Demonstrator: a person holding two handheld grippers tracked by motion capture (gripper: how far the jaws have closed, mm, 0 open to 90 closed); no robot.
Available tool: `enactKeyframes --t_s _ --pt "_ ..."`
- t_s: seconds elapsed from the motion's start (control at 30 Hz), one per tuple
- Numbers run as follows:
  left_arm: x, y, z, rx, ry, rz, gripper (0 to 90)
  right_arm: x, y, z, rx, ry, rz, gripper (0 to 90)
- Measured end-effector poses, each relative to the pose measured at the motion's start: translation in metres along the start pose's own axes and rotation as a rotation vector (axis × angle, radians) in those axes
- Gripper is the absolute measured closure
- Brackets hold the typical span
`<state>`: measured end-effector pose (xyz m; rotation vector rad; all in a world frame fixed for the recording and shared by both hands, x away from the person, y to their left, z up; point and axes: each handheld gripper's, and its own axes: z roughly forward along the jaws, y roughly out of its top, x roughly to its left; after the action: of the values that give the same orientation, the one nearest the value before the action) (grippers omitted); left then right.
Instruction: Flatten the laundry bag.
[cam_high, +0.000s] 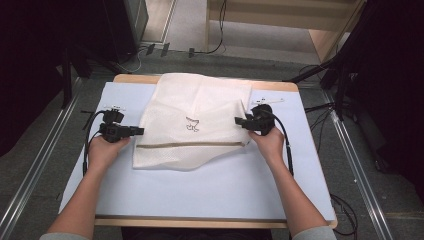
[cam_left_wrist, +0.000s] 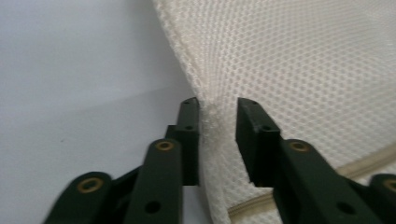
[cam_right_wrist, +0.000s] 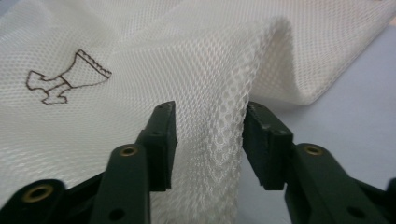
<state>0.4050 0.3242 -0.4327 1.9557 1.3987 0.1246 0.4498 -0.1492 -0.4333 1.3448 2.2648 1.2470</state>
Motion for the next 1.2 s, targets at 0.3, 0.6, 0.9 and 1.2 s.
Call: enactKeyframes --t_s 0.3,0.6,0.9,1.2 --pt "-0.014 -0.008 -0.031 -0.074 -0.031 0.047 46.9 0.010 -0.002 -0.049 -0.064 0.023 -0.024 42.9" --pt "-0.018 -0.038 -0.038 -0.025 -0.009 0.052 46.0 0.020 -0.045 -0.069 -0.057 0.029 -0.065 42.3" --pt "-0.015 -0.048 -0.019 0.031 -0.023 0.021 46.8 0.019 -0.061 -0.052 0.025 0.031 -0.074 38.3" --pt "-0.018 -0.049 -0.010 0.050 0.011 0.021 61.2 0.008 -0.062 -0.026 0.013 0.090 -0.002 50.8"
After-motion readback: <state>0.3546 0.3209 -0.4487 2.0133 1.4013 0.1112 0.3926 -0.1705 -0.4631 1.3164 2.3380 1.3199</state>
